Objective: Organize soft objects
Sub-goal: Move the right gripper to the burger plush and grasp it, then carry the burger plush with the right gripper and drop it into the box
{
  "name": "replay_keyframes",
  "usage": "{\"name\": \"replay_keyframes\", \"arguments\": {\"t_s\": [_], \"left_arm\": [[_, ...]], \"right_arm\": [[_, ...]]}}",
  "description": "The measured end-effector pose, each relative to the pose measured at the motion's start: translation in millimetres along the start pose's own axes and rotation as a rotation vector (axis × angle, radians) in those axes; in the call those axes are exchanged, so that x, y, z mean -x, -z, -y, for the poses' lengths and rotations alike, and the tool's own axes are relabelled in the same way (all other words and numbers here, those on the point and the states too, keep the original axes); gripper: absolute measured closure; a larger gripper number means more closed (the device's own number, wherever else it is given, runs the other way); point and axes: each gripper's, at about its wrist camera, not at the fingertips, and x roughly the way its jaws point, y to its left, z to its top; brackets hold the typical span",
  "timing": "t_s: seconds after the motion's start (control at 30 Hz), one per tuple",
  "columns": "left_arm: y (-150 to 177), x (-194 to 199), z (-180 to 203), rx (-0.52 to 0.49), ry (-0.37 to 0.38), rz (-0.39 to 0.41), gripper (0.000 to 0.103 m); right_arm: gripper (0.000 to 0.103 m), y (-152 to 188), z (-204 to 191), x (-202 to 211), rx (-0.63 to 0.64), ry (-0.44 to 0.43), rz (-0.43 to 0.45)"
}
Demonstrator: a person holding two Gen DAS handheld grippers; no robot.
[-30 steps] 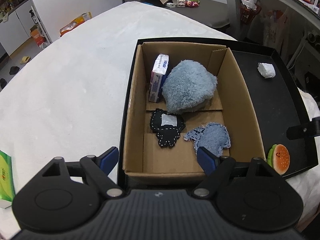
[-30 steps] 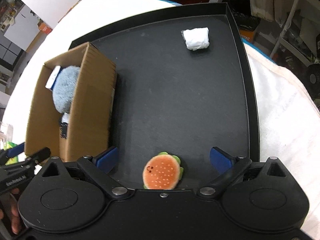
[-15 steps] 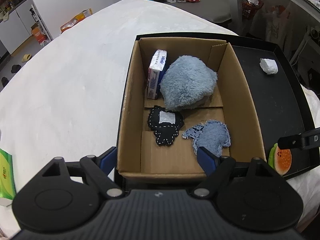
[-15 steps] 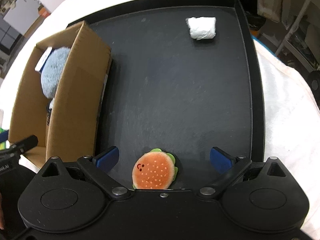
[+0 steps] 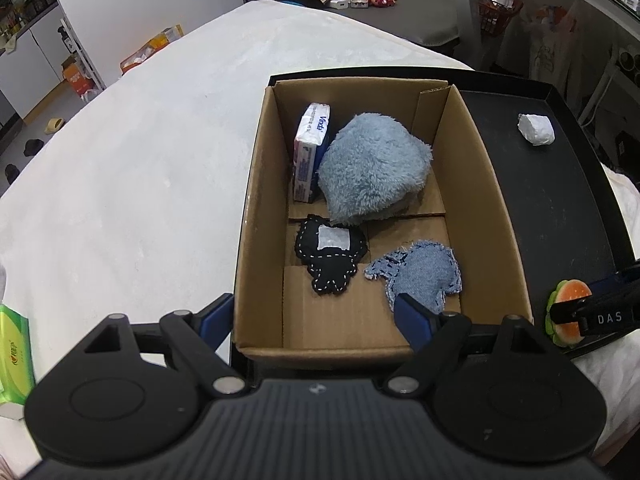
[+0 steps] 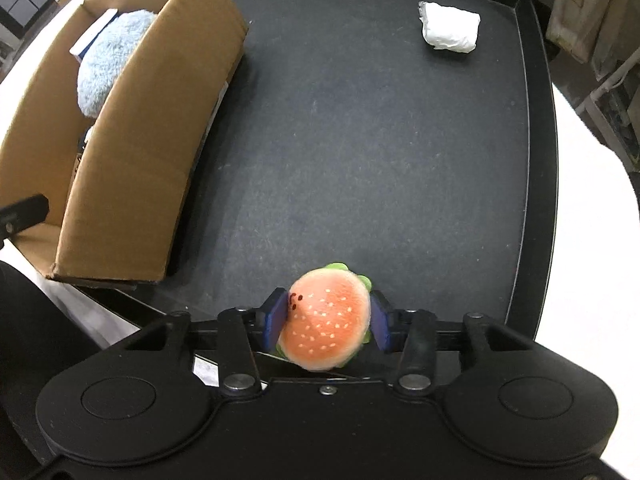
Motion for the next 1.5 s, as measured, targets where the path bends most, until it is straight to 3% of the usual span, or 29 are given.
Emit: {"name": "replay_keyframes", "arguments": {"t_s": [0.17, 0.43, 0.6, 0.97, 1.23, 1.5], "left_arm": [[0.4, 1.1, -2.0, 0.007, 0.004, 0.005, 0.019], [0.9, 4.0, -11.0, 0.049, 0.026, 0.021, 0.019], [-1.1, 7.1, -12.4, 0.054, -0.001, 0.034, 0.019], [2.4, 11.3, -19.0, 0.07, 0.042, 0.07, 0.022], [5.1, 9.8, -28.1, 0.103, 0.069, 0.069, 0.03], [9.6, 6.8, -41.4, 0.152, 0.097, 0.075, 0.048]], "right_arm": [[0.068, 3.5, -4.8, 7.7, 0.023, 0.008, 0.03], [0.068, -1.5, -4.4, 33.4, -0.008, 0.016, 0.104], [0.068, -2.2, -8.3, 53.9, -0.037, 0.009, 0.156], [0.068, -12.1, -18.4, 88.1, -0.07, -0.007, 0.288], [0.068, -15.8, -30.6, 108.3, -0.074, -0.029, 0.374], [0.068, -21.0, -54.1, 119.1, -0.042, -0.07, 0.421]]}}
